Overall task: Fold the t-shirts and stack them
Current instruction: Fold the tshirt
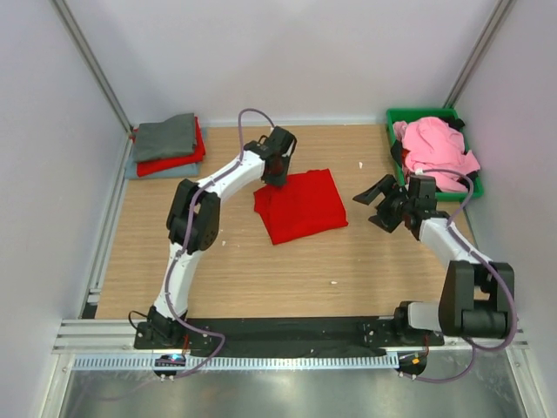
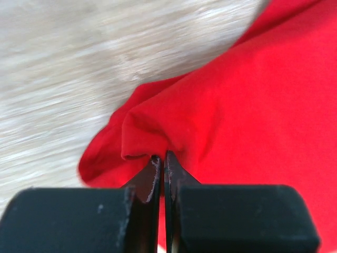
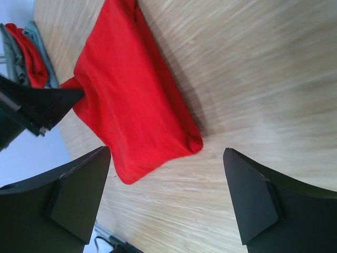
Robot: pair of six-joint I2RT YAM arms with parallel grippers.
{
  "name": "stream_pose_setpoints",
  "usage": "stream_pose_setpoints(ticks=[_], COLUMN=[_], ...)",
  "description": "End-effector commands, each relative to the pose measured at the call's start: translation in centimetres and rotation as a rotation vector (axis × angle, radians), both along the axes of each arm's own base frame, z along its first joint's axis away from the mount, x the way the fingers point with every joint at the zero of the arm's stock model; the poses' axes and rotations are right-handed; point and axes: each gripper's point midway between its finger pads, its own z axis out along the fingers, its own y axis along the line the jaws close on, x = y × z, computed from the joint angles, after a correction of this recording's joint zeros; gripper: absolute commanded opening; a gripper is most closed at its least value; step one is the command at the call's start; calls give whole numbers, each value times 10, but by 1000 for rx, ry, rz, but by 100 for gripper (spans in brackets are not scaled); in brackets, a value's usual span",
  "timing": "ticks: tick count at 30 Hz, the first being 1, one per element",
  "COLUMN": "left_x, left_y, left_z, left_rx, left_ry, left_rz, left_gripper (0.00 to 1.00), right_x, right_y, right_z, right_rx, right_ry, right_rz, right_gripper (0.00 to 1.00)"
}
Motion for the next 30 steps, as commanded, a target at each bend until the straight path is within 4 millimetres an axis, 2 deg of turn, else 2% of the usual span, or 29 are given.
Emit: stream_pose_setpoints(ticks=[1, 2, 4, 5, 6, 7, 8, 9, 11, 13, 14, 15, 16, 17, 19, 20, 21, 22, 25, 27, 28, 30], left_x=[2, 0, -3, -8, -8, -11, -18, -20, -26, -28, -30, -32, -33, -36, -42, -46, -48, -51, -61, -71, -74, -80], left_y=[-11, -6, -15, -14, -20, -23, -21, -28, -27, -27, -26, -27, -26, -24, -26, -32, -33, -29, -36, -40, -39, -43], left_z=[79, 90, 102, 97, 119, 124, 114, 138, 137, 144, 141, 142, 147, 141, 146, 151, 154, 159, 175, 188, 189, 198], left_rx=[4, 21, 30, 49, 38, 45, 84, 67, 90, 81, 86, 85, 86, 97, 104, 91, 96, 110, 133, 141, 173, 196], left_ry=[-200, -234, -299, -307, -384, -418, -428, -513, -536, -556, -551, -559, -577, -574, -612, -639, -651, -669, -734, -790, -806, -858], left_rz=[-80, -82, -139, -157, -166, -189, -230, -236, -261, -257, -264, -267, -266, -274, -284, -294, -303, -296, -328, -330, -351, -350], left_gripper=[0, 0, 0, 0, 0, 0, 0, 0, 0, 0, 0, 0, 0, 0, 0, 0, 0, 0, 0, 0, 0, 0], right_x=[41, 46, 62, 67, 76, 81, 86, 95, 104, 119, 122, 132, 136, 139, 153, 155, 165, 165, 172, 179, 179, 188], right_y=[14, 14, 14, 14, 13, 13, 12, 11, 12, 12, 13, 14, 17, 17, 24, 30, 32, 35, 41, 46, 55, 61], right_z=[34, 31, 22, 19, 22, 5, 2, 1, -18, -17, -30, -25, -29, -40, -36, -46, -39, -44, -56, -53, -61, -56], right_rx=[121, 128, 141, 143, 140, 139, 137, 136, 156, 160, 168, 173, 182, 189, 222, 228, 217, 213, 214, 226, 228, 238], right_ry=[-154, -144, -131, -121, -132, -94, -88, -89, -49, -60, -29, -48, -41, -15, -35, -11, -38, -14, 10, -3, 6, -15], right_rz=[28, 26, 28, 28, 31, 31, 25, 27, 27, 32, 32, 42, 55, 57, 76, 89, 112, 125, 142, 165, 190, 228], right_gripper=[94, 93, 91, 91, 90, 89, 89, 87, 85, 85, 84, 84, 84, 84, 84, 84, 84, 84, 84, 84, 84, 84])
